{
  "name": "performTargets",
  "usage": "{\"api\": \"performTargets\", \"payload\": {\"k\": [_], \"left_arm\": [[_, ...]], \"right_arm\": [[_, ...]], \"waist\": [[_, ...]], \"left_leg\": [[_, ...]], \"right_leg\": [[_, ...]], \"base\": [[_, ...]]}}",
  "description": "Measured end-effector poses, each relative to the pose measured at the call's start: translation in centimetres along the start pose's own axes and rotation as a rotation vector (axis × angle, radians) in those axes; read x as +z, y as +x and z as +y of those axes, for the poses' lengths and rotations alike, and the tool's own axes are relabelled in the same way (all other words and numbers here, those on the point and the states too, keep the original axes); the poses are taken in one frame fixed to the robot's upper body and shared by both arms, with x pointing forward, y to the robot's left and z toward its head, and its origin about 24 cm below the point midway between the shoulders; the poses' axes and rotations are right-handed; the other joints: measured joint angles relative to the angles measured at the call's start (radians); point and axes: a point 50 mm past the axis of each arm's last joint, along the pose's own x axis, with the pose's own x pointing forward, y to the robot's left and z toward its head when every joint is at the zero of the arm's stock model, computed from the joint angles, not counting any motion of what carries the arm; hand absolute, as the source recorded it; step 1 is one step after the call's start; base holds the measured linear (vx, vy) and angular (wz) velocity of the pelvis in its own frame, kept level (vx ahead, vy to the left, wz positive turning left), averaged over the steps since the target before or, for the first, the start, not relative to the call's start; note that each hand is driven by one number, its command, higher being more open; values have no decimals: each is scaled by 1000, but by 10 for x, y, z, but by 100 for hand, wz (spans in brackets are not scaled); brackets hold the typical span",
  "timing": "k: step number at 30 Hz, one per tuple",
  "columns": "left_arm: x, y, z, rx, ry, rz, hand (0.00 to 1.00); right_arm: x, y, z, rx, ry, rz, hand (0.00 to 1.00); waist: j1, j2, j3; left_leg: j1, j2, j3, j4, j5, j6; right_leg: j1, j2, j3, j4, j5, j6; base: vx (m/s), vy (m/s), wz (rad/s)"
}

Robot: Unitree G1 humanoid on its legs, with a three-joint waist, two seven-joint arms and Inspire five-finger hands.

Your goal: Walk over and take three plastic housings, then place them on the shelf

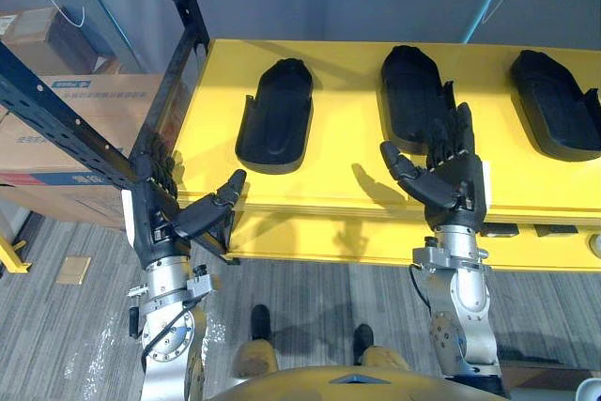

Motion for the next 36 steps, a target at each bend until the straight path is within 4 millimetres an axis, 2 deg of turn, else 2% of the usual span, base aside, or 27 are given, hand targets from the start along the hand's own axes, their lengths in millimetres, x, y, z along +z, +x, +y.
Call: {"api": "performTargets", "payload": {"k": [8, 21, 31, 36], "left_arm": [[-9, -1, 3, -15, 68, 31, 100], [-6, 6, 5, -18, 189, -30, 100], [-8, 17, -6, -16, 158, -53, 100], [-20, 21, -10, -23, 161, -19, 100]], "right_arm": [[20, 3, 3, 45, -36, -117, 100], [26, 4, 4, 84, -119, -146, 100], [29, 4, 2, 80, -126, -162, 100], [29, 3, 1, 78, -129, -159, 100]], "waist": [[-1, 8, 30], [-11, 20, 55], [-29, 21, 54], [-35, 26, 51]], "left_leg": [[-11, -3, 12, 0, 0, 0], [-8, -4, 34, 0, -5, 1], [6, -3, 68, 1, -8, 2], [17, -3, 80, 0, -9, 3]], "right_leg": [[-20, -4, 13, 3, 1, 2], [-35, -6, 38, 6, 3, 5], [-46, -6, 72, 12, 8, 10], [-43, -6, 84, 12, 10, 14]], "base": [[0, -2, -4], [-4, -3, -5], [-12, 0, -9], [-20, 1, -6]]}}
